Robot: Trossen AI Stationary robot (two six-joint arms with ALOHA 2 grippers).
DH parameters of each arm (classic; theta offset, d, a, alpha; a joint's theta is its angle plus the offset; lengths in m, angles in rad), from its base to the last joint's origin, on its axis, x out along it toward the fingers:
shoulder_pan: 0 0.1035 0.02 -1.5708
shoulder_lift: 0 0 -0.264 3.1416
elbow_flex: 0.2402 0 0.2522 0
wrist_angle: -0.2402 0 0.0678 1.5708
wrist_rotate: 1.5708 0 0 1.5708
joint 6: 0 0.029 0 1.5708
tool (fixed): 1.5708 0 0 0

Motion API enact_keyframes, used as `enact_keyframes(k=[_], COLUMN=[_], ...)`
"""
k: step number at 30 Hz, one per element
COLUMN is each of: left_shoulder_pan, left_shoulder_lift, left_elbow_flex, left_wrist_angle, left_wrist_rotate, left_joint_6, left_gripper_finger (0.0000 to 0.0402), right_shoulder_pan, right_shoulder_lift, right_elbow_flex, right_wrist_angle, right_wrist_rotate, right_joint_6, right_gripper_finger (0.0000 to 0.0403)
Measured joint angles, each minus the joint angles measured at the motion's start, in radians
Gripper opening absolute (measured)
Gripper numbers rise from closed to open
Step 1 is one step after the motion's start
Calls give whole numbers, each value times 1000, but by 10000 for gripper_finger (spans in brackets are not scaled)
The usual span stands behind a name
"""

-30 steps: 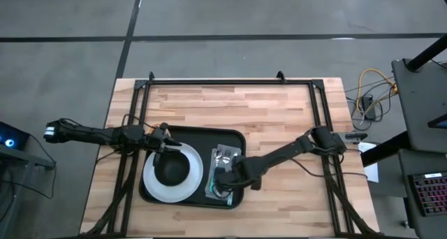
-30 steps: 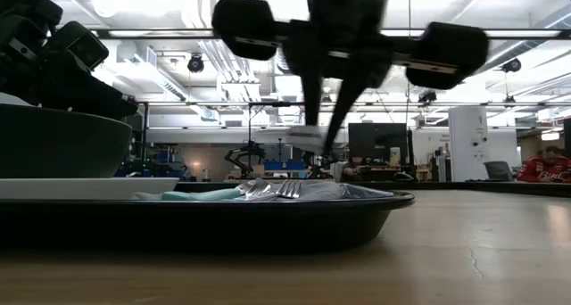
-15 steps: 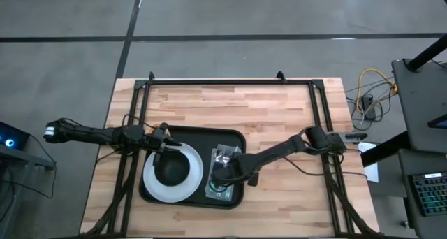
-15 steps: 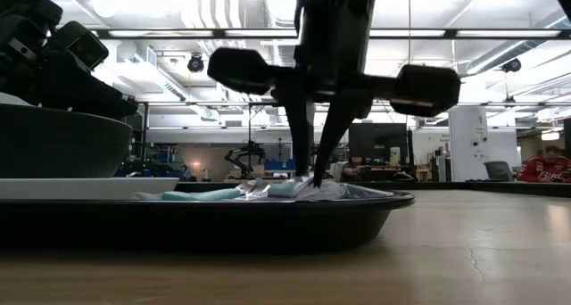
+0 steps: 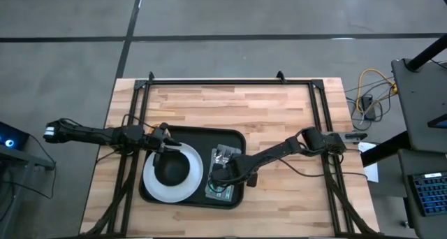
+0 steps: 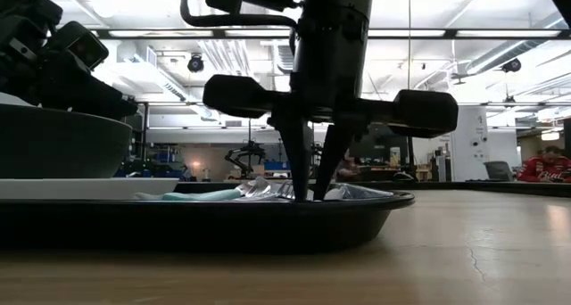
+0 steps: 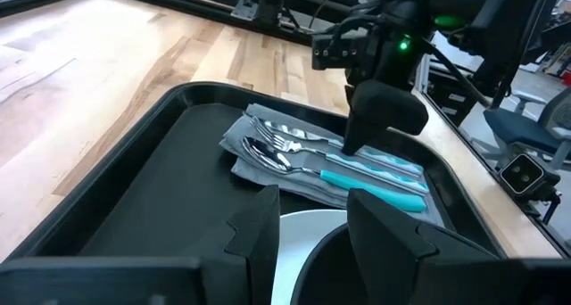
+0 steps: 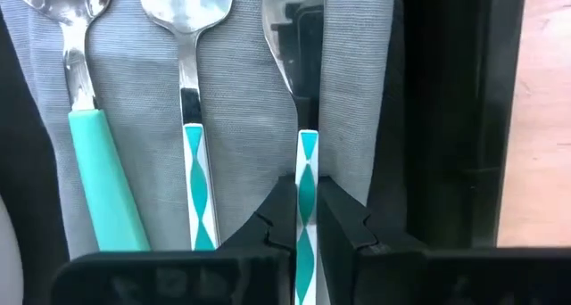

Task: Set up tray
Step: Put the white knife on the gray napkin, then return to Home Position

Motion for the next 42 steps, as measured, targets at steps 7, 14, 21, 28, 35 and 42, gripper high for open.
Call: enact_keyframes(k=[7, 14, 21, 28, 35, 42], left_shoulder_pan=[0, 0, 0, 0, 0, 0], left_shoulder_lift=[0, 0, 0, 0, 0, 0], left_elbow_flex=[0, 0, 0, 0, 0, 0], left_wrist_angle=[0, 0, 0, 0, 0, 0], left_wrist_rotate=[0, 0, 0, 0, 0, 0], left_joint_6=[0, 0, 0, 0, 0, 0], left_gripper_finger=[115, 115, 115, 115, 115, 115], right_shoulder_pan=[-2, -6, -5, -6, -7, -10], right_shoulder_lift=[2, 0, 5, 5, 4, 3], right_elbow_flex=[0, 12, 59, 134, 201, 271], right_wrist_angle=[5, -1, -83, -192, -269, -209], right_wrist_rotate=[-12, -16, -26, -22, 15, 28], right_joint_6=[3, -3, -20, -29, -120, -276], right_gripper_finger=[52, 91, 93, 81, 74, 75])
